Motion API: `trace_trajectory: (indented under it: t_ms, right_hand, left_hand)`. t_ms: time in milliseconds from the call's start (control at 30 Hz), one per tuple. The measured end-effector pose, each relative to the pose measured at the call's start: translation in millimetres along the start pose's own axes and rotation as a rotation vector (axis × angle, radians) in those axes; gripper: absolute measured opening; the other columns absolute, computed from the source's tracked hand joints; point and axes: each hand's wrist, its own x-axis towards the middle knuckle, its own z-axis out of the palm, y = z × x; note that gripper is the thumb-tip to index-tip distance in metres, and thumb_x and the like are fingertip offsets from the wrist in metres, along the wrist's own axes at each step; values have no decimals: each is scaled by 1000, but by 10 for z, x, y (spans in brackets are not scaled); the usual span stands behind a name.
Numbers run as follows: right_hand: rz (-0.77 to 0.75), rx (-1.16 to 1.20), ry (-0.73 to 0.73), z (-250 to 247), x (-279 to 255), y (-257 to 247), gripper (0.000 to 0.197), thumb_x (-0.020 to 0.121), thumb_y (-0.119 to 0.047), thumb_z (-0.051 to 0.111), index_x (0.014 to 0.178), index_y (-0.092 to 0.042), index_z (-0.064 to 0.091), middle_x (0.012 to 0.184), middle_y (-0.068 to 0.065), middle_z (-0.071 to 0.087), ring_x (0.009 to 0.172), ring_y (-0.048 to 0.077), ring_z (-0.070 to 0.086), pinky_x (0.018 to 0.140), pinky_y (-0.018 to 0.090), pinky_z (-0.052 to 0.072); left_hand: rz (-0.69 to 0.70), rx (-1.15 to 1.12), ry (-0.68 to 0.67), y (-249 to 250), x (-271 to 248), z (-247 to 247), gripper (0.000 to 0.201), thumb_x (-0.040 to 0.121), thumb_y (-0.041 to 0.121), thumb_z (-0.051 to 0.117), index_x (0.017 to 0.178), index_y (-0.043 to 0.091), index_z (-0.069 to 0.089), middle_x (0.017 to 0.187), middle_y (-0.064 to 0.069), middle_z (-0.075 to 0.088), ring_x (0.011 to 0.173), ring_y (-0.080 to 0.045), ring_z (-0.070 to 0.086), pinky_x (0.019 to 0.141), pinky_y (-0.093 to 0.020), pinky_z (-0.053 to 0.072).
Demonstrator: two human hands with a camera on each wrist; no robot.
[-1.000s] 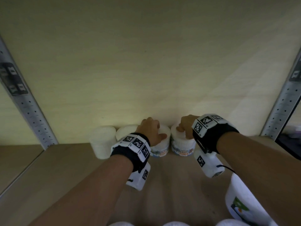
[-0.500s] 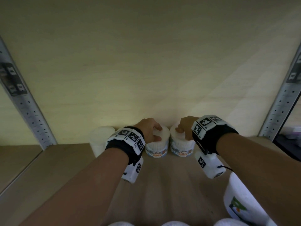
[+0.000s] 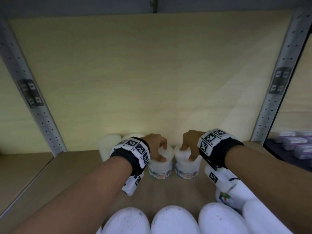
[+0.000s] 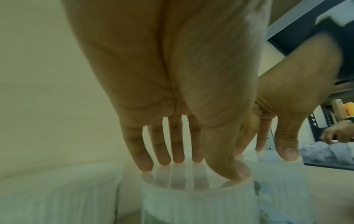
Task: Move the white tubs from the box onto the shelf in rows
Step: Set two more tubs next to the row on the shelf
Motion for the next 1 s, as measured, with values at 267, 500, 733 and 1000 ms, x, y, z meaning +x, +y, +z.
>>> trace_trajectory:
  t_ms: [267, 500, 733, 1000]
  right_hand:
    - [-1, -66, 100, 198, -513, -198, 54, 73, -20, 81, 123, -10, 63, 119, 7, 64, 82, 9, 46, 61, 20, 35]
    - [-123, -111, 51, 298, -860, -289, 57, 76, -19, 77, 129, -7, 60, 127, 10, 63, 103, 19, 60, 77, 17, 33]
    - [-99, -81, 92, 472, -989, -249, 64, 75, -17, 79, 134, -12, 56, 132, 6, 61, 118, 22, 58, 93, 24, 43]
    - [-69, -38, 77, 527, -1100, -252, 62, 76, -12, 76, 134, -9, 53, 136, 7, 56, 124, 24, 53, 100, 30, 44]
  left_hand:
    - [28, 73, -82, 278, -457, 68, 53, 80, 33, 74, 122, 9, 52, 128, -12, 51, 114, -28, 51, 91, -32, 42]
    - [55, 103, -69, 458, -744, 167, 51, 77, 33, 76, 116, 9, 54, 121, -11, 57, 108, -28, 55, 91, -37, 48]
    - [50, 113, -45, 576, -878, 234, 50, 76, 35, 76, 116, 12, 54, 119, -9, 59, 107, -29, 57, 92, -40, 49]
    - [67, 71, -29, 658, -923, 291, 50, 79, 34, 74, 118, 10, 53, 123, -8, 56, 107, -27, 56, 92, -37, 49]
